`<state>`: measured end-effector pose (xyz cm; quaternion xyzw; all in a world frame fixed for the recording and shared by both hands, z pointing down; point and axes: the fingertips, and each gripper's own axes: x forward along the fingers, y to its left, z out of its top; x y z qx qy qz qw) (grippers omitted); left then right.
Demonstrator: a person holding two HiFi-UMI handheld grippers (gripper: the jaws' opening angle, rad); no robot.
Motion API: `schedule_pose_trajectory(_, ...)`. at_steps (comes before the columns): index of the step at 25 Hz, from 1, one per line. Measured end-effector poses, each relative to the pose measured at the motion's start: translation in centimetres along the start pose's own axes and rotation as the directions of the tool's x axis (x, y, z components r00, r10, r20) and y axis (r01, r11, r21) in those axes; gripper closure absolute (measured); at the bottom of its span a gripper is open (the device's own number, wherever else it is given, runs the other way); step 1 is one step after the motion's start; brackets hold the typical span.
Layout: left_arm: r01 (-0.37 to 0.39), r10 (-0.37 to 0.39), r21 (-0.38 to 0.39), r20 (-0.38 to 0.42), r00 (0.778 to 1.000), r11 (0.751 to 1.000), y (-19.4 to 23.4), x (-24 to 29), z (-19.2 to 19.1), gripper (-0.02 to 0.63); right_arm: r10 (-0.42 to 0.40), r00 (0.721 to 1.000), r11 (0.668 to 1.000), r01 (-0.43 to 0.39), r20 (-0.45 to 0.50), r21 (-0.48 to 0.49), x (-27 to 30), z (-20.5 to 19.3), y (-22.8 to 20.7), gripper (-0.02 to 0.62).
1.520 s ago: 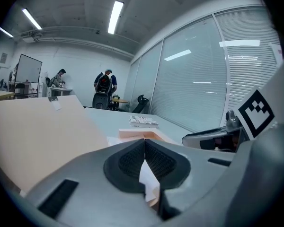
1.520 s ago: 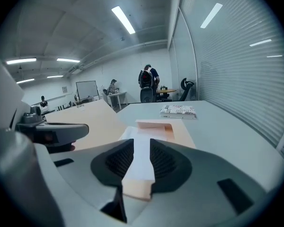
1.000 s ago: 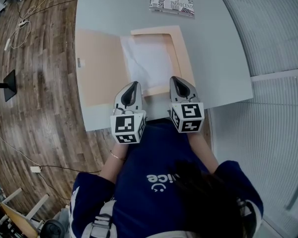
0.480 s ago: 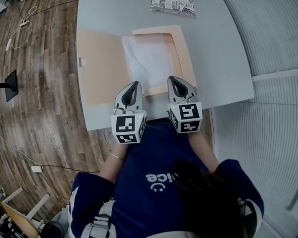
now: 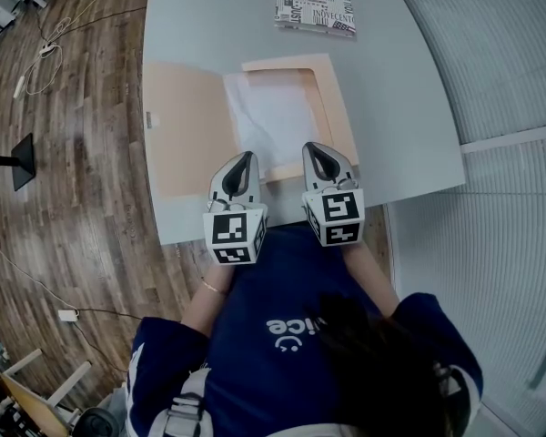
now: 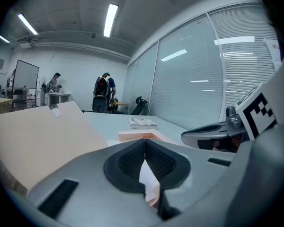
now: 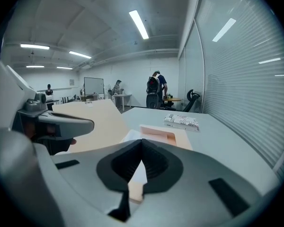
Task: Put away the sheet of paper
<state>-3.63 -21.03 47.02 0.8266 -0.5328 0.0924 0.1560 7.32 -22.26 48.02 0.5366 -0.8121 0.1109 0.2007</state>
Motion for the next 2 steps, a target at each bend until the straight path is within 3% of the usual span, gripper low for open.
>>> schedule_pose_trajectory(2, -0.002, 0.002, -0.003, 0.003, 1.000, 1.000, -0.06, 0.07, 0.08, 0.601, -0.004, 1.000, 1.000, 0.004, -0.001, 0.002, -0.02, 0.03, -0.26, 0.588)
